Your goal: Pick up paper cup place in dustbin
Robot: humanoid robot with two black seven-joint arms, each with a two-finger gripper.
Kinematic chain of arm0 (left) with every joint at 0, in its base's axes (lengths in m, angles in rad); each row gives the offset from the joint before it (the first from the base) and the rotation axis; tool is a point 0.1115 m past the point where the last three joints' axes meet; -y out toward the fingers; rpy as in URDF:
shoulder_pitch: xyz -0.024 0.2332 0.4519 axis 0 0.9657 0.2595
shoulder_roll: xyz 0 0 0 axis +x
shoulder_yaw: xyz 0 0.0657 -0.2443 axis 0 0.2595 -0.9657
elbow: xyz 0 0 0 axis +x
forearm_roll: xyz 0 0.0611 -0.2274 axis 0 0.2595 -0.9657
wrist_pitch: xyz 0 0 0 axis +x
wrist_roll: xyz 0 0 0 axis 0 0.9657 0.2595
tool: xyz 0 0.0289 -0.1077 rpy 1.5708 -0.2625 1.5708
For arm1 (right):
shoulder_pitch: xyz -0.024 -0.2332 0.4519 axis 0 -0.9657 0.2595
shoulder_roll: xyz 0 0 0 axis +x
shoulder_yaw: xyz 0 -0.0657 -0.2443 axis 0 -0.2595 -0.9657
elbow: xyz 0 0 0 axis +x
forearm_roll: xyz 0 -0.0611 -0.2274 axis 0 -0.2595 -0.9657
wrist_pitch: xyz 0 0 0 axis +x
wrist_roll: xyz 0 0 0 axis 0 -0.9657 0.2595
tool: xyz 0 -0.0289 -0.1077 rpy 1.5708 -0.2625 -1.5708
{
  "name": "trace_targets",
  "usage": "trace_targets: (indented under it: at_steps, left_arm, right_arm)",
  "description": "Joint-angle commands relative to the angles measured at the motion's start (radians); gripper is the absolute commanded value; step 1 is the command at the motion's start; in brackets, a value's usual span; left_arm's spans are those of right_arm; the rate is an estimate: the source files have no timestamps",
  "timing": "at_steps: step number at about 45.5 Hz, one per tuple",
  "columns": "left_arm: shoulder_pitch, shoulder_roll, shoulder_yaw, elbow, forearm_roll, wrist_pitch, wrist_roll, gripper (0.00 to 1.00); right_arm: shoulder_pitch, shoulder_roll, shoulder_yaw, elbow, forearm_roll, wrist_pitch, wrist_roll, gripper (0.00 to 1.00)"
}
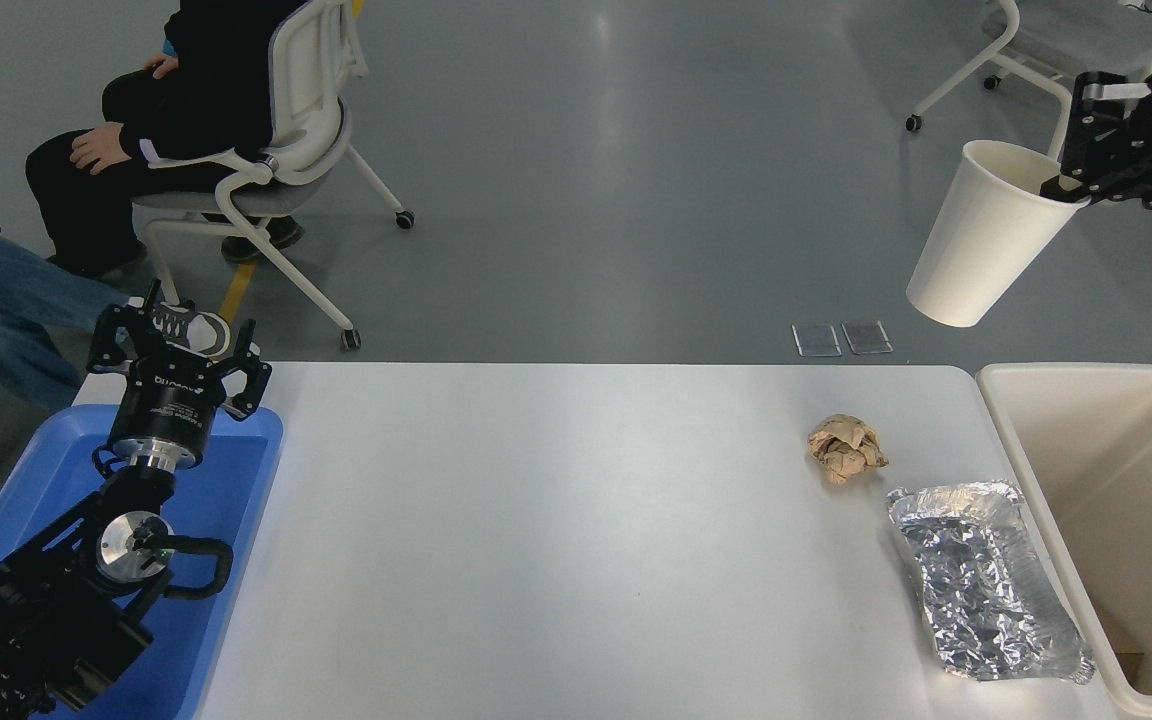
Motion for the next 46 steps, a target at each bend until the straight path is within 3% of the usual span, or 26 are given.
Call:
trace_targets:
  at_steps: [1,8,13,22,29,33,39,46]
  left_arm:
    - [0.0,0.0,0.002,0.0,0.0,0.0,0.0,0.99]
    - [0.0,0.0,0.002,0.0,0.0,0.002,0.0,0.99]
    - [0.0,0.0,0.002,0.0,0.0,0.0,0.0,0.99]
    - [0.0,0.0,0.0,-0.001,0.0,0.0,0.0,0.99]
    - [0.0,0.0,0.0,0.0,0.0,0.0,0.0,0.99]
    - [0.0,0.0,0.002,0.0,0.0,0.0,0.0,0.99]
    - [0.0,0.0,0.0,0.0,0.0,0.0,0.0,0.99]
    - [0.0,0.0,0.0,-0.001,0.0,0.0,0.0,0.99]
  right_arm:
    - [-0.002,-0.097,-0.072,-0.019,-0.01,0.006,-0.002,0.0]
    - [-0.064,-0.243,-0.183,-0.074,-0.054,-0.003,-0.005,0.0]
    - [-0.187,-0.294,-0.238,-0.159,-0.063,-0.152,-0.006,0.0]
    - [-0.451,-0.504,-0.076,-0.268,-0.074,-0.331,-0.005,0.0]
    - [-0.834,-0.503,0.163,-0.321,-0.079,-0.512,-0.005,0.0]
    - [-1.061,-0.441,0.292,-0.395,-0.079,-0.603,-0.005,0.0]
    - [-1.304,-0.343,0.46,-0.515,-0.076,-0.667,-0.005,0.0]
    - [-1.454,-0.302,0.555,-0.616,-0.077,-0.745,-0.005,0.0]
